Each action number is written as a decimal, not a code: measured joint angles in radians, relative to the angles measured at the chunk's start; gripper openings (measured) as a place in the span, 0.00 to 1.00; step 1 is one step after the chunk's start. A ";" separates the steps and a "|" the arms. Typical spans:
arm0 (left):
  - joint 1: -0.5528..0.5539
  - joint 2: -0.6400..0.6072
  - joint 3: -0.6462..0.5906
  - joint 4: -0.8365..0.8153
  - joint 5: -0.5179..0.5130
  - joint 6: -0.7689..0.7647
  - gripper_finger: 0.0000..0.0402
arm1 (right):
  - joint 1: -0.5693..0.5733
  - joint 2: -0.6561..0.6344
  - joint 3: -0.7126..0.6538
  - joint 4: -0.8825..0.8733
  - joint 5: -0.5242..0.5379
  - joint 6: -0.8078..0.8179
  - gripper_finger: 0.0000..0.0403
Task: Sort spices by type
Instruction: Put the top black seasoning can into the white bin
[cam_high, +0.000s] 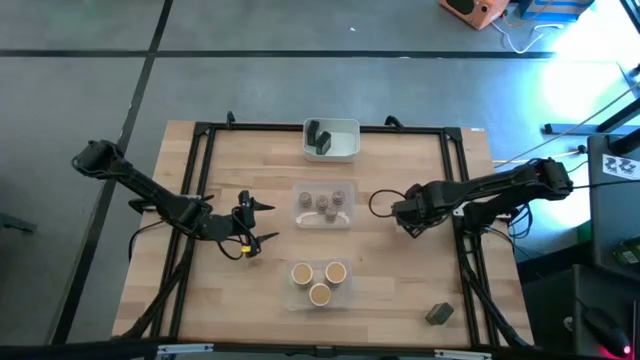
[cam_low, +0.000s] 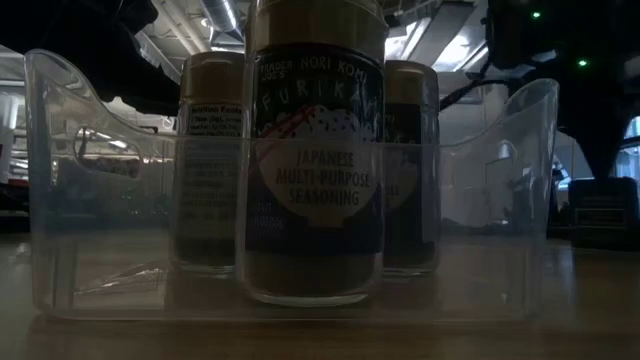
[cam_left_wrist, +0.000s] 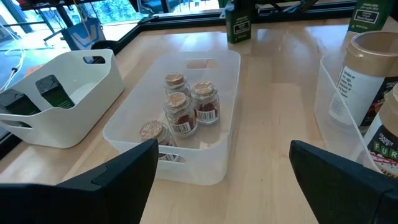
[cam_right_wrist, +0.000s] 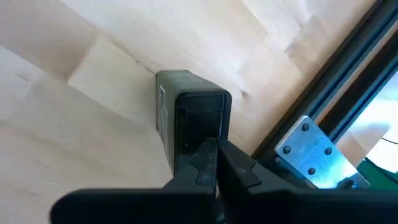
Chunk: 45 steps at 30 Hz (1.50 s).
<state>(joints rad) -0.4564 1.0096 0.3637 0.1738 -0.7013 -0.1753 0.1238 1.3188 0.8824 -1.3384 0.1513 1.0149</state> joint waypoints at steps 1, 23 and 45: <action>0.000 0.000 0.000 0.000 0.000 0.000 0.86 | 0.000 0.002 0.020 -0.020 0.000 -0.001 0.01; 0.000 0.000 0.000 -0.001 0.000 0.004 0.86 | -0.015 -0.056 0.092 -0.077 -0.049 0.035 0.70; 0.000 0.000 0.000 -0.001 0.000 0.001 0.86 | -0.014 -0.056 -0.138 0.209 -0.057 0.003 0.57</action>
<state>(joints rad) -0.4564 1.0096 0.3637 0.1726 -0.7010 -0.1741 0.1094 1.2629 0.7441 -1.1296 0.0946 1.0184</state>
